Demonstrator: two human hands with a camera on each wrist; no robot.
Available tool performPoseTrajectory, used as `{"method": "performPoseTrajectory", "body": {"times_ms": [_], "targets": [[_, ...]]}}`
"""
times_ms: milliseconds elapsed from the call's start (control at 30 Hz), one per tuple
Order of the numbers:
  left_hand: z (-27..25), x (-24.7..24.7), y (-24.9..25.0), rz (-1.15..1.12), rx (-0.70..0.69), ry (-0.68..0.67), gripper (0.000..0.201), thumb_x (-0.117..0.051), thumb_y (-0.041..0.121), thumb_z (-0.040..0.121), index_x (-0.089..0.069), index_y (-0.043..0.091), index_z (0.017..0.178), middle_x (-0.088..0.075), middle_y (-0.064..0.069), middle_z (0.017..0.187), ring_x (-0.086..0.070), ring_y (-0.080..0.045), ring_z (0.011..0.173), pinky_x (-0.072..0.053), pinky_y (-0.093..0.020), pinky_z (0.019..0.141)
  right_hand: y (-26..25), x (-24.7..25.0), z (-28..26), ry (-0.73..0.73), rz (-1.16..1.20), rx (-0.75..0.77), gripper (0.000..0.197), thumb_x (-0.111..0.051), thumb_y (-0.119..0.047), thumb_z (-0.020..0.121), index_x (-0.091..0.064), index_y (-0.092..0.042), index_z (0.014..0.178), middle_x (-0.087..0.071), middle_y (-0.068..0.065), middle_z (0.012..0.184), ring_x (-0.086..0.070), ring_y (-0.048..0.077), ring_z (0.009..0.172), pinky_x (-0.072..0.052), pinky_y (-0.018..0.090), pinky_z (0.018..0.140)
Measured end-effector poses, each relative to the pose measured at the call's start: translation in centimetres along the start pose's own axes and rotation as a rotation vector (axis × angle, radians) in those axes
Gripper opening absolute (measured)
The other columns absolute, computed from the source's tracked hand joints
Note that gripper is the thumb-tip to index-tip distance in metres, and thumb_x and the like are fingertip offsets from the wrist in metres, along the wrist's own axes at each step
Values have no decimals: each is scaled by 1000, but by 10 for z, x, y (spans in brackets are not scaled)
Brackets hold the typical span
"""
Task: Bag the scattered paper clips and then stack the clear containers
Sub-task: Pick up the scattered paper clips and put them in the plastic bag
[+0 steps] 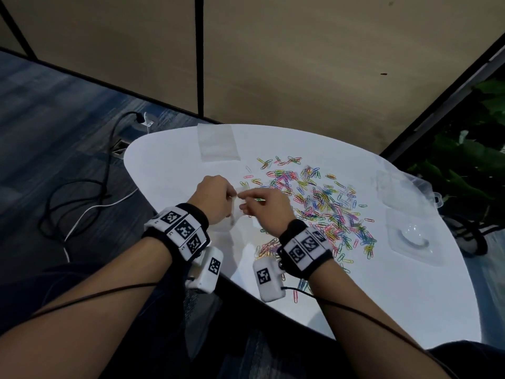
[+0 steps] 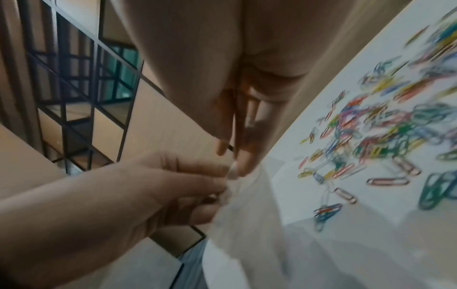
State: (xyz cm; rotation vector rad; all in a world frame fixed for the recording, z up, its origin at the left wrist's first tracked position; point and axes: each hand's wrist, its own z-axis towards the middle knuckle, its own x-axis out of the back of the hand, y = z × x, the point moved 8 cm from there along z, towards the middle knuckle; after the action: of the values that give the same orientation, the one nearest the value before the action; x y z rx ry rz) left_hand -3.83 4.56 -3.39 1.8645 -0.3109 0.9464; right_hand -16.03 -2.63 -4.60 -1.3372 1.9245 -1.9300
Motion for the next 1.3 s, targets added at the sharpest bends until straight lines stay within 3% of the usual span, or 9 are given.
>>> {"method": "performPoseTrajectory", "body": {"times_ms": [67, 300, 500, 600, 700, 833, 1033, 1167, 1300], "targets": [[1, 3, -3, 1, 19, 17, 31, -50, 1, 92, -76, 9, 105, -75, -12, 92, -74, -26, 83, -58, -35, 88, 16, 15, -5, 58, 138, -30, 27, -49, 4, 90, -74, -1, 97, -74, 12, 92, -72, 25, 79, -61, 35, 77], [-3, -5, 7, 116, -21, -65, 35, -63, -5, 80, -76, 10, 109, -72, -13, 110, -65, -31, 106, -54, -34, 95, 86, -47, -52, -492, -836, 205, 36, -58, -14, 88, -66, -15, 122, -58, 13, 129, -54, 32, 117, -46, 43, 100], [-8, -10, 12, 143, -33, -79, 36, -63, -5, 80, -74, 8, 112, -72, -13, 111, -66, -30, 105, -54, -34, 94, 119, -25, -71, -478, -1237, 229, 63, -44, -7, 97, -21, -28, 153, -12, 12, 162, -13, 45, 146, -25, 64, 112], [-9, -15, 15, 154, -33, -105, 36, -58, -4, 83, -74, 8, 113, -71, -13, 113, -67, -30, 104, -55, -35, 94, 122, -21, -61, -407, -1151, 274, 43, -47, -4, 95, -45, -13, 137, -41, 18, 144, -43, 42, 128, -50, 49, 89], [-10, -21, 16, 154, -28, -134, 35, -53, -3, 85, -73, 8, 113, -71, -14, 111, -71, -30, 97, -57, -35, 91, 122, -24, -43, -316, -1119, 287, 16, -51, -7, 94, -64, -4, 103, -59, 13, 103, -58, 34, 96, -47, 38, 69], [-13, -29, 16, 166, -34, -168, 34, -51, 0, 89, -73, 7, 115, -71, -14, 112, -73, -31, 93, -58, -38, 91, 125, -1, -20, -162, -898, 113, 10, -61, -11, 91, -70, -9, 93, -65, 8, 94, -63, 26, 84, -54, 34, 76], [-11, -35, 16, 145, -43, -179, 32, -51, 1, 89, -74, 5, 110, -73, -15, 103, -72, -31, 93, -58, -36, 89, 133, 57, -15, 191, 24, -282, 5, -76, -17, 83, -77, -15, 87, -76, 3, 76, -73, 19, 75, -59, 29, 77], [-9, -34, 17, 105, -34, -165, 26, -50, -2, 83, -74, 0, 90, -72, -17, 92, -72, -34, 89, -52, -28, 74, 88, 35, -14, 121, 800, -264, 17, -71, -1, 85, -69, 6, 100, -72, 17, 92, -72, 24, 85, -59, 32, 84], [-6, -33, 19, 70, -47, -172, 24, -54, 0, 84, -77, 7, 88, -75, -9, 75, -75, -25, 75, -60, -33, 80, 48, 0, -16, 2, 854, -230, 19, -64, -1, 90, -64, 13, 103, -70, 18, 92, -71, 20, 81, -59, 28, 83]]}}
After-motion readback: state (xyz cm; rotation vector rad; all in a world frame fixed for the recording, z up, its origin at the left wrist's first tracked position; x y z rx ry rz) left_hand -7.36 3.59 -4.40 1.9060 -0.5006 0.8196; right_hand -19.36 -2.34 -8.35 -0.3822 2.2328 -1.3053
